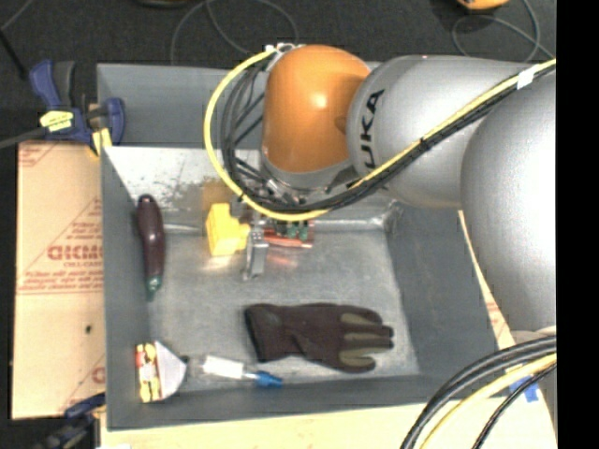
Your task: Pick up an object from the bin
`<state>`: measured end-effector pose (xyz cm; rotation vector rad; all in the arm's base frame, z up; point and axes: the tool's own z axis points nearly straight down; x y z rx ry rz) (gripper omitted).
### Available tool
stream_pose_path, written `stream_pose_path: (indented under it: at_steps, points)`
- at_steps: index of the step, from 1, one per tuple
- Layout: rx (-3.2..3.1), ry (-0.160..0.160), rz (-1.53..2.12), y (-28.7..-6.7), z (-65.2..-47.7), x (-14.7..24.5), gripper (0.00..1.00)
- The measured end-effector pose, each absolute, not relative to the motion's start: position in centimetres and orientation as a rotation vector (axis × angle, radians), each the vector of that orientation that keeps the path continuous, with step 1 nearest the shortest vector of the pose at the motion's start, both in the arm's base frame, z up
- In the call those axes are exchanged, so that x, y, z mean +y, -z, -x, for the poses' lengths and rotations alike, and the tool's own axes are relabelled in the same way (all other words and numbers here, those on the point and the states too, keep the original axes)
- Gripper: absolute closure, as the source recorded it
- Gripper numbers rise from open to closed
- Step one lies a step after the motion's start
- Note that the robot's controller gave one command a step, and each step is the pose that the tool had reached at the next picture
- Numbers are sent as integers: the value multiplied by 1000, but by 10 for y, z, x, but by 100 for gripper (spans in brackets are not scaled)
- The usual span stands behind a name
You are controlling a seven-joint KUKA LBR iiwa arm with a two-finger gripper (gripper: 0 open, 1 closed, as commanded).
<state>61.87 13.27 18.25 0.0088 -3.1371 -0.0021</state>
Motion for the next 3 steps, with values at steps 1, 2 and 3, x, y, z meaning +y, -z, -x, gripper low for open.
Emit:
stream_pose_path:
  at_steps: [1,2,3]
  points:
    - [-3145,4,-5,-188,-620,132,0]
    - [-3143,1,-139,-125,-598,71,0]
    - [-3122,0,-313,-132,-538,67,0]
